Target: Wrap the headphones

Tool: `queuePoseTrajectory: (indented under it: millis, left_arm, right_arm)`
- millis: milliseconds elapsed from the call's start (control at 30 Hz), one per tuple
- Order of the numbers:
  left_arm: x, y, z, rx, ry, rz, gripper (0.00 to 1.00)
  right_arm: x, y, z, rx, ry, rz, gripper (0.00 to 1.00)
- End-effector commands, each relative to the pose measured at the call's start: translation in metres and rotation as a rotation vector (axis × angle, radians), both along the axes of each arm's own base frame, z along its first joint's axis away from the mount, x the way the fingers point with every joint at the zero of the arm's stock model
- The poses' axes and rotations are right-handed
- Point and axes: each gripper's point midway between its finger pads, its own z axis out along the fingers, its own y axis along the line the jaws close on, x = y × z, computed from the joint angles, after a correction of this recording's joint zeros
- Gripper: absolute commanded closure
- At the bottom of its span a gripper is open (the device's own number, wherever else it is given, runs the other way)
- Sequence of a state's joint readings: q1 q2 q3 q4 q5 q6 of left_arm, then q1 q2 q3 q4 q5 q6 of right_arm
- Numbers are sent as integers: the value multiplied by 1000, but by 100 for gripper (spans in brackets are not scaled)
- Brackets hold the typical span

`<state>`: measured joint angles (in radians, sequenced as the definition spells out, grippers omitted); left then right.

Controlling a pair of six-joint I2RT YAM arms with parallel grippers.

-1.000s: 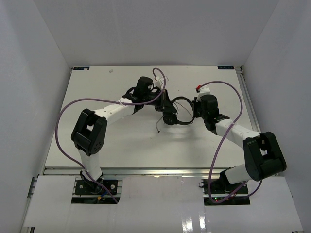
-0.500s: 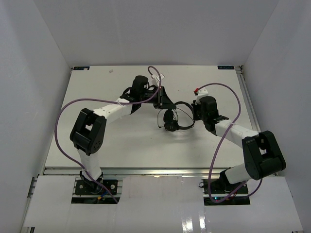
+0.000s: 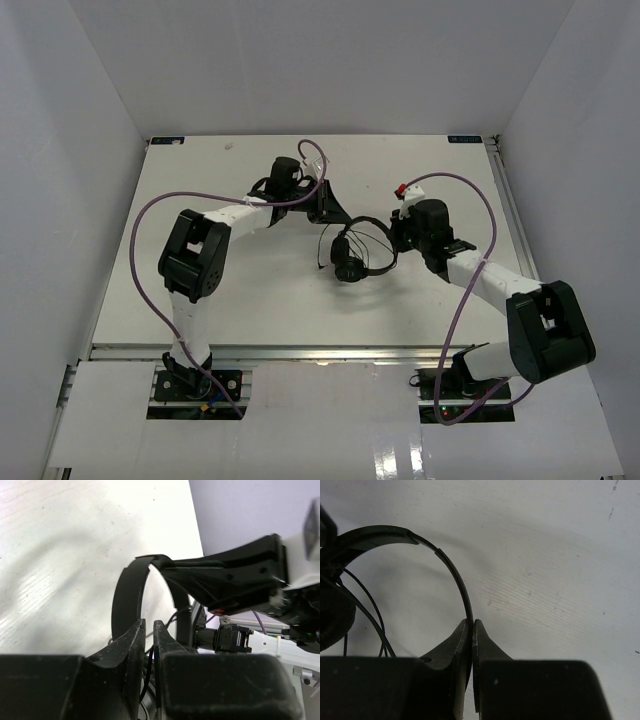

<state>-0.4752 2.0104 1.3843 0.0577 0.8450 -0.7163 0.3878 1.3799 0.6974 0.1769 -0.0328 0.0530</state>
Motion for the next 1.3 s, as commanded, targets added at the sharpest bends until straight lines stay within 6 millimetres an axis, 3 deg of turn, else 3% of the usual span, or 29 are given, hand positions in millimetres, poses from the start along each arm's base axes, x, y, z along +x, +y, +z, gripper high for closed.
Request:
queuePoseTrajectory:
  millis: [0, 533, 767, 867, 967, 1033, 1100, 1267]
  left_arm:
    - [10, 5, 9, -4, -53, 3, 75]
    - [-10, 29, 12, -95, -83, 38, 66]
    - [2, 34, 11, -59, -103, 122, 61]
    - [13, 44, 13, 6, -163, 202, 58]
    - [25, 64, 28, 82, -265, 335, 50]
    - [28, 77, 42, 117, -347, 386, 48]
    - [25, 85, 44, 152, -379, 406, 47]
    - [15, 95, 21, 205, -329, 428, 46]
  right_arm:
    - [-7, 18, 29, 94, -39, 74, 92]
    - [-9, 23, 76, 232, -12, 96, 92]
    - [-15, 35, 81, 325, 94, 130, 92]
    - [-15, 40, 88, 359, 113, 139, 92]
    - [-14, 40, 92, 370, 130, 127, 92]
    - [-11, 40, 98, 375, 118, 123, 92]
    - [-8, 41, 102, 381, 112, 120, 92]
    - [0, 38, 101, 374, 100, 85, 92]
